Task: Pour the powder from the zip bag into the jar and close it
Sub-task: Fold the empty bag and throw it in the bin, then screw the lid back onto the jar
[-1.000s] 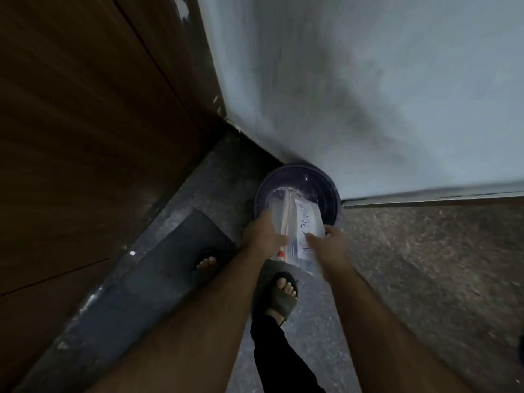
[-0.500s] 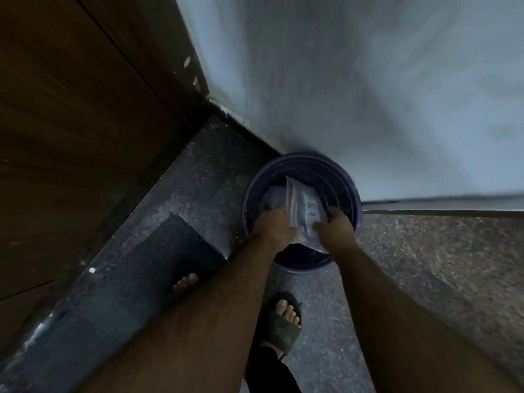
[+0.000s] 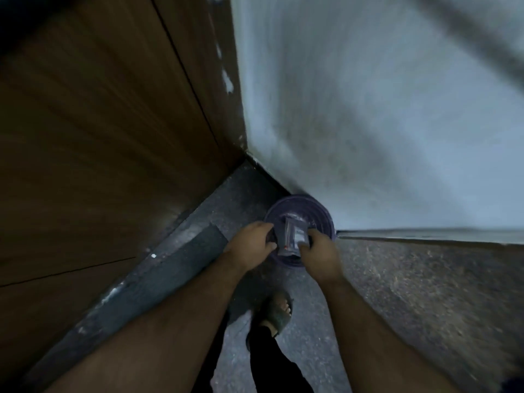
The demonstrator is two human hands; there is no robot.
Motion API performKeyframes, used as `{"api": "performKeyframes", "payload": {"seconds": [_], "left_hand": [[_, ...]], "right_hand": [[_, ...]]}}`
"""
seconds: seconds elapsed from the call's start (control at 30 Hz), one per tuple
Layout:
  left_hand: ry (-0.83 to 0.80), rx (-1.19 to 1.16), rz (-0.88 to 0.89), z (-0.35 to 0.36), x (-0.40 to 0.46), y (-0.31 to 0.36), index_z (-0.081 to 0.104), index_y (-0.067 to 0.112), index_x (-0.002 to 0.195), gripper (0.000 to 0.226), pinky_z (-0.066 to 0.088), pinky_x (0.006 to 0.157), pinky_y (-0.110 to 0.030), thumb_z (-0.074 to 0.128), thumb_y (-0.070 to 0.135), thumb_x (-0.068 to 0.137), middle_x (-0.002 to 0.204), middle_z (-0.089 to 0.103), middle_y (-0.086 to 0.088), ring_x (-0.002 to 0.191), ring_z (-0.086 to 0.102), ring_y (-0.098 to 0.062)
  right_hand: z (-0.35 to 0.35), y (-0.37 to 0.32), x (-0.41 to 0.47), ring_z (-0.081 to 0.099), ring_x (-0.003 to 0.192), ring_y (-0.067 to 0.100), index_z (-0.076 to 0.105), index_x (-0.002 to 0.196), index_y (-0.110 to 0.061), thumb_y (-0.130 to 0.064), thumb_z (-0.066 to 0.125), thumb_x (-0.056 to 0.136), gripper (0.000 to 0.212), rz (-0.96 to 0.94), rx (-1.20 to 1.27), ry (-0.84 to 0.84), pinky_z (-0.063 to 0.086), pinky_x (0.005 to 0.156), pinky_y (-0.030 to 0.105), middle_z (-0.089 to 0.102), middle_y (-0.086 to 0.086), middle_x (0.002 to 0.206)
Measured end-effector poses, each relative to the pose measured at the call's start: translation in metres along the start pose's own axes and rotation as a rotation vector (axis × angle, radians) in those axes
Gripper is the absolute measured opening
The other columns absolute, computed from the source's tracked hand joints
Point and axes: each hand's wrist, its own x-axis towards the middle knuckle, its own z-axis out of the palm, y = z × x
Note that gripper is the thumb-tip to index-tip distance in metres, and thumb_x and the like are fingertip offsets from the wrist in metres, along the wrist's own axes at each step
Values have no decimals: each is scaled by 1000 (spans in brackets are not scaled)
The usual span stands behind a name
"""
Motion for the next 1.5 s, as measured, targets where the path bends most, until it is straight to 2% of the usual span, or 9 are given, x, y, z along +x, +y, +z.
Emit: {"api": "performKeyframes", "payload": {"seconds": [0.03,0.17,0.27,0.5,0.63,0.83,1.03,1.3,1.5], "left_hand": [[19,14,11,-21,-21,4,40,14,151,58,37,114,-39,58,31,99,154,44,-9,139,43,-27],[151,87,18,-100,-108,20,31,17,156,64,26,120,-35,54,39,100,164,28,-9,150,27,-24],[306,138,40,-145,-170,27,30,19,157,65,23,121,-36,52,42,100,165,27,-9,152,23,-25],[639,249,98,-220,-278,7,29,20,157,65,16,125,-38,50,45,100,165,25,-8,154,17,-23],[806,253,87,-270,-317,-24,29,21,157,66,14,125,-38,50,46,99,166,25,-7,154,17,-21],[965,207,10,-343,-369,-104,31,20,156,67,16,125,-39,52,46,99,165,27,-6,154,18,-21],[1071,157,-32,-402,-418,-199,40,19,152,60,25,122,-38,56,40,98,160,37,-4,150,29,-21],[1262,73,-77,-438,-467,-296,57,16,138,46,44,104,-40,61,26,93,143,57,0,129,53,-25],[1291,-150,-237,-433,-475,-346,48,20,145,55,43,109,-38,62,32,94,147,52,1,132,50,-20]], "right_hand": [[-18,-20,-13,64,109,36,59,133,-8,-27,58,98,40,-54,-24,-5,48,83,35,67,18,124],[-87,-103,-71,54,126,34,54,141,-13,-41,54,100,49,-267,-127,-10,47,102,42,59,12,139],[-120,-162,-112,50,129,35,53,141,-12,-46,50,101,53,-434,-224,46,43,104,42,57,14,139],[-149,-290,-183,35,145,30,47,148,-14,-48,52,99,59,-729,-345,185,30,119,44,44,12,155],[-149,-359,-208,30,149,28,46,149,-17,-49,53,98,61,-867,-364,255,32,118,48,41,10,157],[-115,-477,-239,30,148,26,46,149,-17,-46,60,96,62,-1001,-372,271,35,114,46,42,8,157],[-51,-580,-268,34,146,24,47,147,-17,-43,63,94,61,-1066,-336,214,37,114,44,46,6,154],[24,-661,-287,47,135,23,49,144,-18,-36,69,90,61,-1057,-244,42,43,109,42,55,3,144],[67,-701,-286,50,132,23,45,146,-19,-30,74,84,69,-1010,-195,-114,42,108,35,55,6,144]]}}
